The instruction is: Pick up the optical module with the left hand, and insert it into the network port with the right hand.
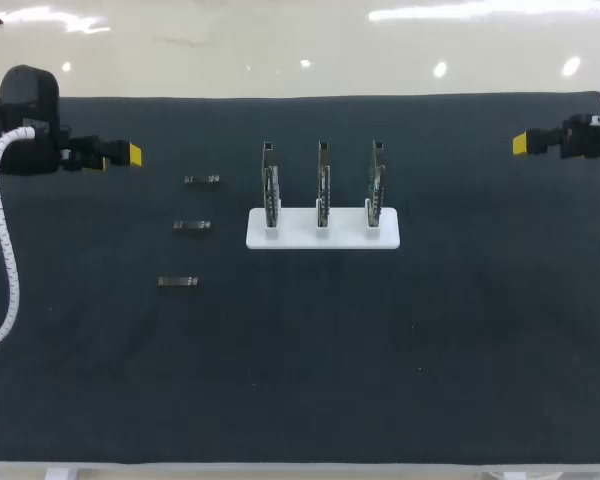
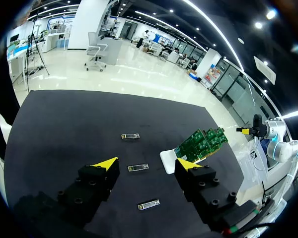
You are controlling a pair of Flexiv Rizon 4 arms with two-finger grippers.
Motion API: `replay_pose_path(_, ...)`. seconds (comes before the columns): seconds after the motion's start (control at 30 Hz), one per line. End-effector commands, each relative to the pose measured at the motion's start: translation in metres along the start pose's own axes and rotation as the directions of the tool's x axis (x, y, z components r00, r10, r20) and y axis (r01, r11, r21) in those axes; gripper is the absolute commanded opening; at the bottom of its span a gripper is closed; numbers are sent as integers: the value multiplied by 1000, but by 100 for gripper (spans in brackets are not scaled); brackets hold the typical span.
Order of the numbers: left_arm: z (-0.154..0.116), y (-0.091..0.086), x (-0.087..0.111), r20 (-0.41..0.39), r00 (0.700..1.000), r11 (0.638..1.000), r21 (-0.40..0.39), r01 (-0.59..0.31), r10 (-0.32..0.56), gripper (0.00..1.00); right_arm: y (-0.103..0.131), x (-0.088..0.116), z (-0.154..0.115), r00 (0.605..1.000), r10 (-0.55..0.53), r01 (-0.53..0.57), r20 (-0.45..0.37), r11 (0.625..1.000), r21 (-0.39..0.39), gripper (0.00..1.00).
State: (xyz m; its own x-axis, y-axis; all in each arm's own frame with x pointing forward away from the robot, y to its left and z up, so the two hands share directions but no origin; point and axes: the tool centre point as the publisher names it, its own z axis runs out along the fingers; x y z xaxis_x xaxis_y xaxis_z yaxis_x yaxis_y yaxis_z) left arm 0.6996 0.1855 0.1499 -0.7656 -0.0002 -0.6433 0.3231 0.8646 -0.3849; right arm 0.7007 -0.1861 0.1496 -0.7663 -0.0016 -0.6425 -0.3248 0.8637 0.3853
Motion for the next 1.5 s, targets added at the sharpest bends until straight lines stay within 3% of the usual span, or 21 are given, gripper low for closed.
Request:
replay_pose_path(0.03,0,-1,-1,-4,1000,1000,-5,1,-1,100,1,0,0,1000,1,-1,1,1000,5,100)
replay_pose_path(0.7,0,-1,-1,-15,1000,1000,-9,-3,3,100,1,0,0,1000,1,-1,1,1000,5,100)
replay_pose_path(0.83,-1,-1,-1,-30,998,998,12,-55,55,100,1,0,0,1000,1,-1,1,1000,5,100)
replay_pose_path(1.0,-2,0,-1,-110,984,990,2,-140,140,100,1,0,0,1000,1,-1,1,1000,5,100)
replay_pose_path(1.27,-7,3,4,-223,926,952,36,-304,304,100,1,0,0,1000,1,-1,1,1000,5,100)
replay_pose_path(1.5,-15,5,9,-391,817,901,88,-424,423,100,1,0,0,1000,1,-1,1,1000,5,100)
